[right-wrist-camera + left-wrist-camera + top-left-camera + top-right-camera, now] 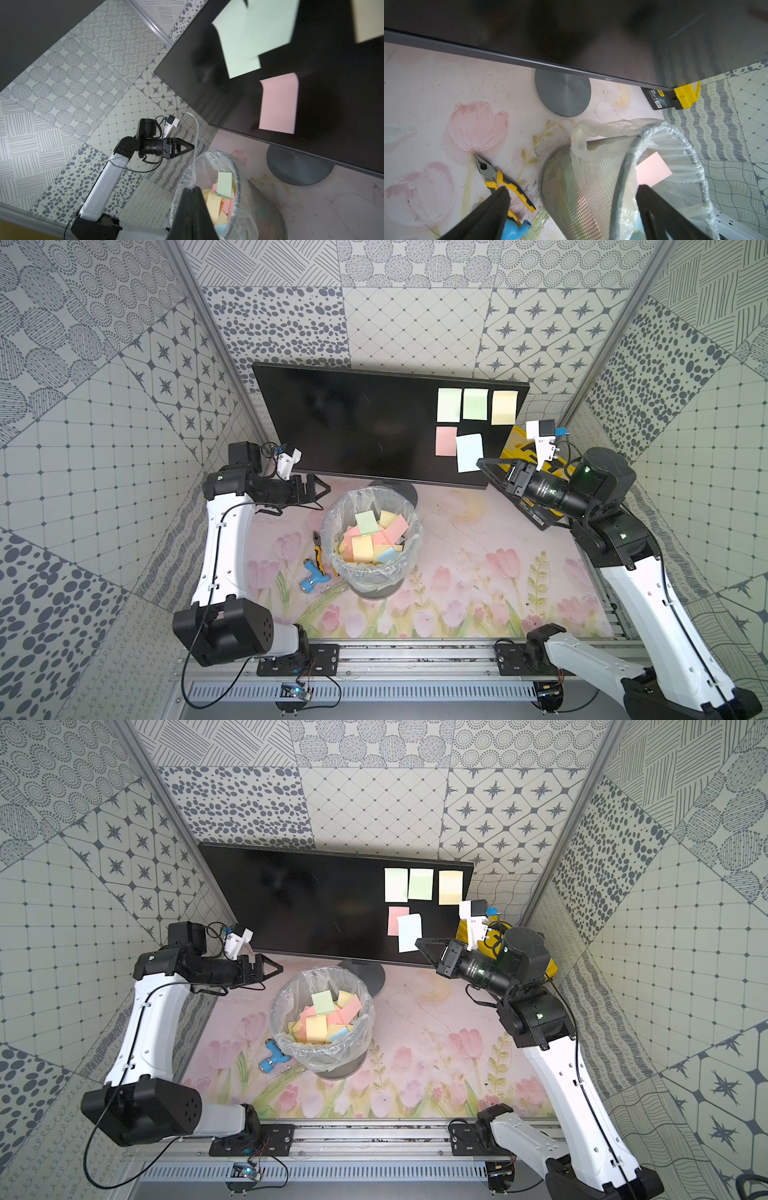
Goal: Remove the sticky note from the monitor
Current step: Tear off the sticky note from the monitor, then place the sticky note in the trash bin.
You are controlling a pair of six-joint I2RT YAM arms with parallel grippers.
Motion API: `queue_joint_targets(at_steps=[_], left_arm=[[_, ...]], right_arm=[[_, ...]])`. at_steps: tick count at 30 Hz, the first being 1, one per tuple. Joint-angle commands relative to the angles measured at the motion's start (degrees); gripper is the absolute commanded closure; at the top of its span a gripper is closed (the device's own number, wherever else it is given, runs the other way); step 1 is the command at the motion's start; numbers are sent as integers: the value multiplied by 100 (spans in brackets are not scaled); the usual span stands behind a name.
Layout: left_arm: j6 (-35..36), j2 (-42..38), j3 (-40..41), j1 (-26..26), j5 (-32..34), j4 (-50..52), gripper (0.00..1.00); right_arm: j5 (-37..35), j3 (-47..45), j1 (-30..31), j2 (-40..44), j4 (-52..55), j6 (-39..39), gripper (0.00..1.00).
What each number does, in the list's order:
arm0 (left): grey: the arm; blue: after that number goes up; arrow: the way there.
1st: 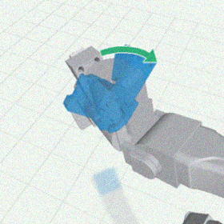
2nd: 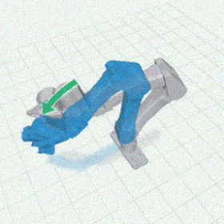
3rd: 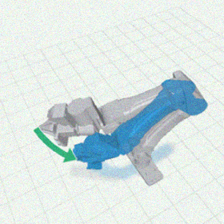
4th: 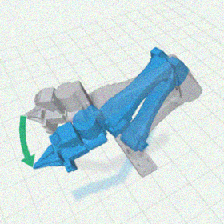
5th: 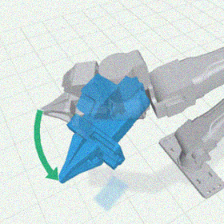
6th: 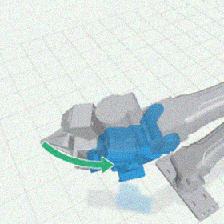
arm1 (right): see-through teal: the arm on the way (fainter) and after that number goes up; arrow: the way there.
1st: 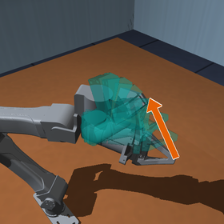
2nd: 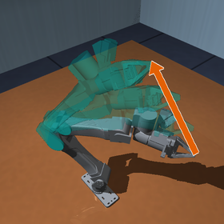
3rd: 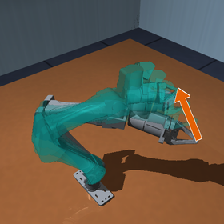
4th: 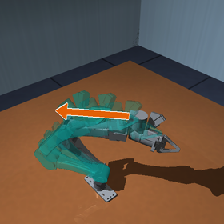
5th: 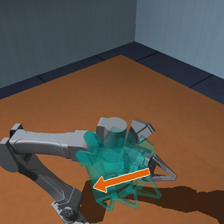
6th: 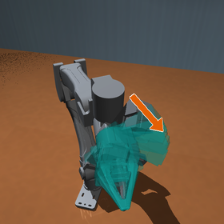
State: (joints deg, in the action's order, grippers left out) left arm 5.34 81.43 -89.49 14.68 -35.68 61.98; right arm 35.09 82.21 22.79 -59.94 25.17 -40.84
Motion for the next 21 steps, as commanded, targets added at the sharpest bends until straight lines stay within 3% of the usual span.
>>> queue_joint_targets(at_steps=[1,9,21], left_arm=[[130,-104,-73,97,-76,-21,1],[111,-196,-118,97,-317,-54,0],[62,-152,-117,98,-690,-97,0]], right_arm=[[-261,352,760,-472,412,639,100],[-992,1233,2415,-1833,1405,1670,100],[-1996,2025,3364,-3287,2110,2392,100]])
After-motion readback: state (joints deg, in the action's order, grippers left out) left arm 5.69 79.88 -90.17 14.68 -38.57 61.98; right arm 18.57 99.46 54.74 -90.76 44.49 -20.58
